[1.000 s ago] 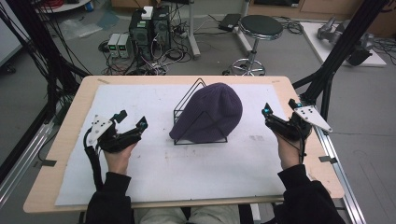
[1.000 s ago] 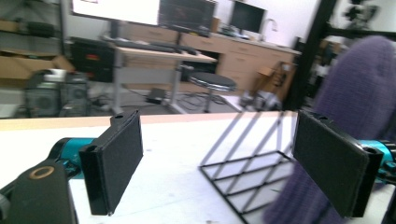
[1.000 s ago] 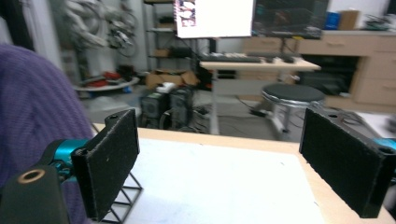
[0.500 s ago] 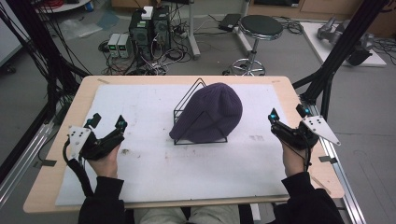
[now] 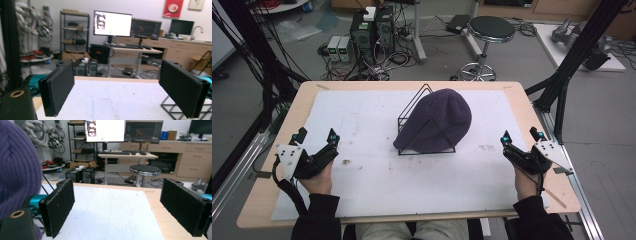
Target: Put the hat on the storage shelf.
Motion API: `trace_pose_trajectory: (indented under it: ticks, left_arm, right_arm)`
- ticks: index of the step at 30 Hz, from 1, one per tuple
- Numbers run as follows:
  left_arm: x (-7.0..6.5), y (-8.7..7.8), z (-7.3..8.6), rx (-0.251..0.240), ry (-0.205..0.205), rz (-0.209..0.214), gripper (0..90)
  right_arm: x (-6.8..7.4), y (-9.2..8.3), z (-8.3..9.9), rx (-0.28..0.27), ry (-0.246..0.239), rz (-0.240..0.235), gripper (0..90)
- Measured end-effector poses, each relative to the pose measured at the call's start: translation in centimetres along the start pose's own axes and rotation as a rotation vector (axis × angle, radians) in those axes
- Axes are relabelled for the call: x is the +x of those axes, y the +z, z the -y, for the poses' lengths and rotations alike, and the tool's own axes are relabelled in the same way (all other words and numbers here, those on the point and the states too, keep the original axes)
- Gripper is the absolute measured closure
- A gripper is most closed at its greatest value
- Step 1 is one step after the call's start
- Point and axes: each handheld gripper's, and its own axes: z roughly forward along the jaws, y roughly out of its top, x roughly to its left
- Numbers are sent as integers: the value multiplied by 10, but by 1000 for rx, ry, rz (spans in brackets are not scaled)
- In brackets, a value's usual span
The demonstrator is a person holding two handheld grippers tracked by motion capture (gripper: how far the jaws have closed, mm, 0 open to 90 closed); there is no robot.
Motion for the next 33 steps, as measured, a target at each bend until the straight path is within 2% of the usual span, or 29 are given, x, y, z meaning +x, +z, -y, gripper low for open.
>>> trace_pose_trajectory:
  ticks: [3, 5, 9, 12, 14, 18, 19, 25, 33]
  left_arm:
    - [3, -1, 5, 8, -2, -33, 135]
    - [5, -1, 8, 14, -1, -53, 135]
    - [9, -2, 12, 23, -2, -89, 135]
    - [11, -3, 19, 48, -5, -104, 135]
    - [12, -2, 22, 73, -9, -98, 135]
    - [11, -1, 28, 102, 12, -88, 135]
    - [11, -1, 29, 107, 16, -91, 135]
    - [11, -1, 28, 108, 13, -95, 135]
    - [9, 1, 31, 128, 14, -82, 135]
  right_arm:
    - [-2, -1, 8, -4, 5, 21, 118]
    - [-4, -1, 14, -8, -9, 31, 118]
    - [-7, 2, 25, 21, 29, 37, 118]
    - [-6, 6, 32, 41, 26, 37, 135]
    - [-5, 8, 35, 52, 13, 33, 144]
    - [-3, 10, 39, 74, 32, 25, 135]
    - [-2, 10, 39, 72, 23, 23, 134]
    - [4, 10, 39, 67, -10, 0, 125]
    - [-3, 8, 38, 55, 28, 20, 120]
